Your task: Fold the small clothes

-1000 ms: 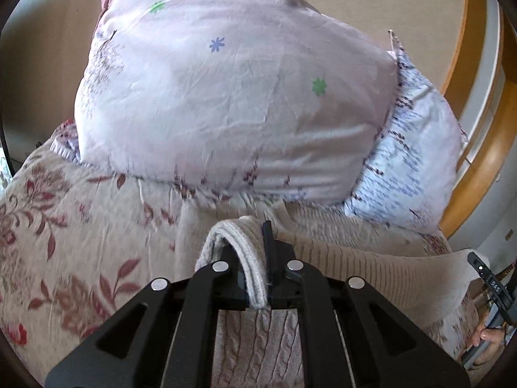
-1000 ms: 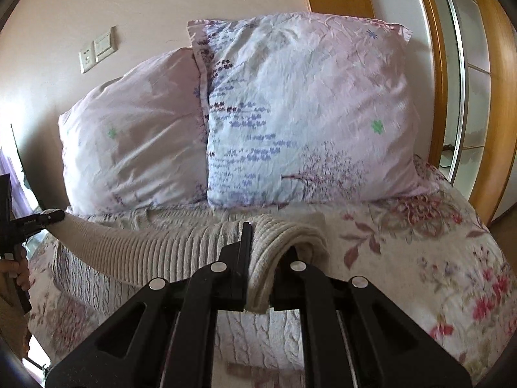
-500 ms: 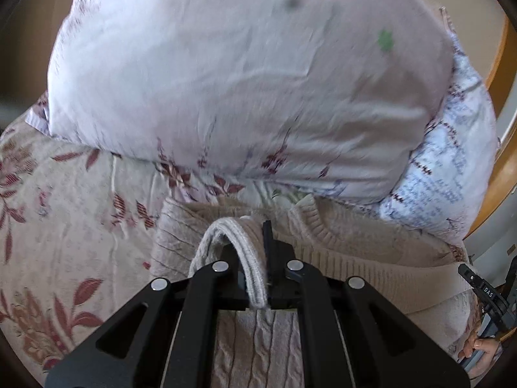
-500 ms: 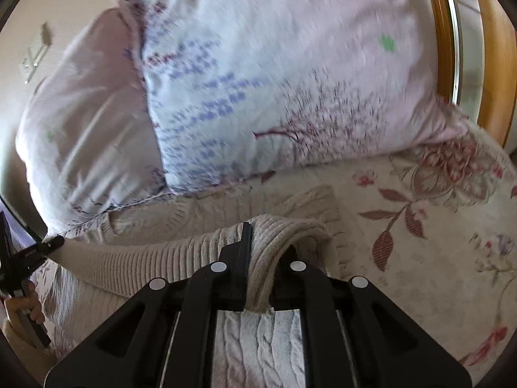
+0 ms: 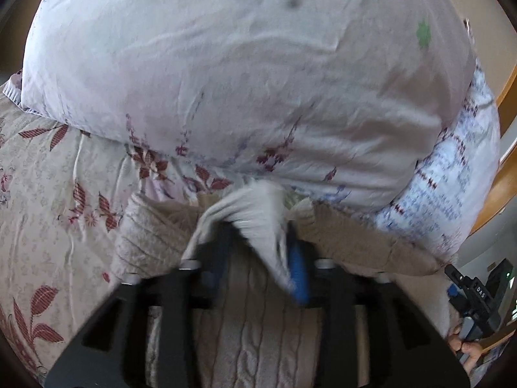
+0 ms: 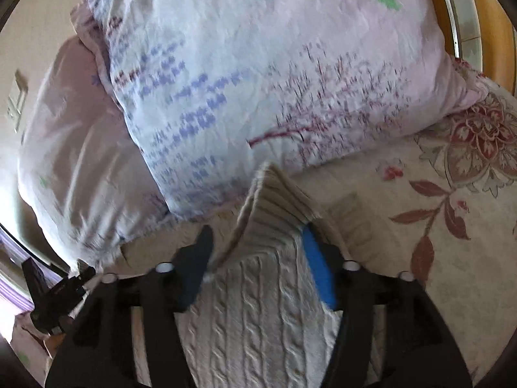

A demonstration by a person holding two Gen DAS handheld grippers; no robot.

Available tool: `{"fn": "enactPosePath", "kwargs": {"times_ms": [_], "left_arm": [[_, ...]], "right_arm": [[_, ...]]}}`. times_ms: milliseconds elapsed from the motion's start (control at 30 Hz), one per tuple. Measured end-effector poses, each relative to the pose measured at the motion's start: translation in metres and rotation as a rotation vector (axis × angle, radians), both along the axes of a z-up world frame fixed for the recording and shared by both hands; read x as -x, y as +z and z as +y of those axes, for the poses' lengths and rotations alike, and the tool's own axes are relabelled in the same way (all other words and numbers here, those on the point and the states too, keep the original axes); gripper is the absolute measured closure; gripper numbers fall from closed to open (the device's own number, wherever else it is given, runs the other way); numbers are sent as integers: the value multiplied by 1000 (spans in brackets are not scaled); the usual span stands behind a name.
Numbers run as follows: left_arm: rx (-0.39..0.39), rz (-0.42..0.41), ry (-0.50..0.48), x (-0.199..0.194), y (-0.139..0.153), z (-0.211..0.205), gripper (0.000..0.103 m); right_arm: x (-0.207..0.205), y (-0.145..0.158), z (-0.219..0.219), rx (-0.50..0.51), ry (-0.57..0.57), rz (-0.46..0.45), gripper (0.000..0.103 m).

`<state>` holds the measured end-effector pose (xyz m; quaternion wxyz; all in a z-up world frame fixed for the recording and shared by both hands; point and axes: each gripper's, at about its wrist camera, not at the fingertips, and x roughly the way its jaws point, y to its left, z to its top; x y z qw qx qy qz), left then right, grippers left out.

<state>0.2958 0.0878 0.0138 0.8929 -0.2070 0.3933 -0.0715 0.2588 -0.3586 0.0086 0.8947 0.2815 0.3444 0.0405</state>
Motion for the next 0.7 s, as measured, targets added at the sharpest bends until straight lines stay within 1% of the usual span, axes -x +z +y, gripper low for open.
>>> {"fn": "enactPosePath", "kwargs": {"times_ms": [33, 67, 100, 200, 267, 300, 367, 400, 467, 533, 700], "left_arm": [[-2, -13, 8, 2, 4, 1, 44], [-7, -29, 13, 5, 8, 2, 41], [-20, -47, 21, 9, 15, 3, 35], [-46, -84, 16, 23, 29, 11, 34], [-53, -93, 5, 34, 34, 17, 35], [-59, -91, -6, 41, 35, 20, 36], [-70, -83, -24, 53, 36, 26, 39], [-77, -77, -37, 60, 35, 28, 42], [-87, -66, -54, 70, 31, 31, 45], [-96, -49, -70, 79, 26, 32, 50], [-121, -11, -81, 91, 11, 32, 55]], "right_arm": [[2, 4, 0, -5, -1, -19, 41], [4, 7, -2, -6, -3, -27, 41], [9, 10, -4, -7, -5, -36, 41], [23, 15, -13, -3, -13, -49, 42], [38, 16, -24, 5, -28, -45, 44], [45, 15, -28, 10, -33, -44, 50], [61, 13, -38, 33, -41, -29, 55], [67, 11, -41, 38, -41, -22, 56], [79, 5, -45, 43, -28, -2, 57], [87, -3, -44, 53, -6, 14, 59], [93, -11, -31, 95, 33, 37, 61]]}}
